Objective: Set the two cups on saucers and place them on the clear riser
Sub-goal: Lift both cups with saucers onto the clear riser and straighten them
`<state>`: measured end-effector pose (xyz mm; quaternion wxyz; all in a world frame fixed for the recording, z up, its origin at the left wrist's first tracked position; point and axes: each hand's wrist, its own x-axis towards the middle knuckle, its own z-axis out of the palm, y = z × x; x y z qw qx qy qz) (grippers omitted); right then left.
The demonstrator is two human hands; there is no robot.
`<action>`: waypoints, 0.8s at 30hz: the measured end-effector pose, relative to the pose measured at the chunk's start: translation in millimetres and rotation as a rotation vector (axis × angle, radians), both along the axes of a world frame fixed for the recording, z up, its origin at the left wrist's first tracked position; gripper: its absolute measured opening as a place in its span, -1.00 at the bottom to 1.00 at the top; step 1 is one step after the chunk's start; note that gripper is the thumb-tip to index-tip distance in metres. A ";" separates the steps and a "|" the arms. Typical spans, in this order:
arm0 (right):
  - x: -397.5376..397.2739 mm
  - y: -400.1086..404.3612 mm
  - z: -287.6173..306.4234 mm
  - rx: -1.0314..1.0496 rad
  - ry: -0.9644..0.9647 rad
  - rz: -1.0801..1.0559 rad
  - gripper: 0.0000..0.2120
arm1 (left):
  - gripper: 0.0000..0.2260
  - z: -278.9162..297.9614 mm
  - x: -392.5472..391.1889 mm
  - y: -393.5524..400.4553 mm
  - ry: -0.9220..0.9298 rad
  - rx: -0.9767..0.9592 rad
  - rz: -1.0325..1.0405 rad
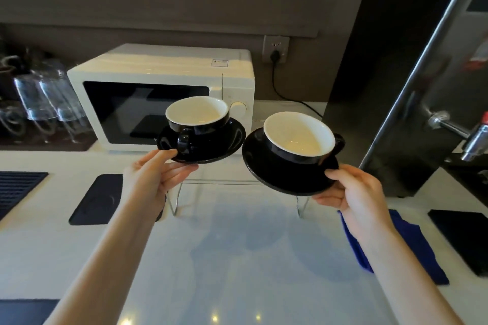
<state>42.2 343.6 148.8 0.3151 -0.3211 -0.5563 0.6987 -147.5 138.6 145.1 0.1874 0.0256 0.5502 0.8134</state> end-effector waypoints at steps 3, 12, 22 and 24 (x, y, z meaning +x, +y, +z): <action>-11.7 4.3 -5.6 -0.014 -0.007 -0.024 -0.87 | -0.90 -5.3 -10.9 14.4 -0.012 -0.021 -0.028; -41.7 17.3 -22.3 -0.043 -0.124 -0.059 -0.91 | -0.70 -24.1 -26.9 39.9 -0.110 -0.117 0.012; -51.6 24.5 -32.7 -0.086 -0.131 -0.059 -0.94 | -0.83 -28.4 -23.7 38.5 -0.015 -0.185 -0.045; -52.4 25.8 -32.6 -0.098 -0.136 -0.059 -0.93 | -0.82 -27.0 -25.3 37.0 -0.022 -0.196 -0.102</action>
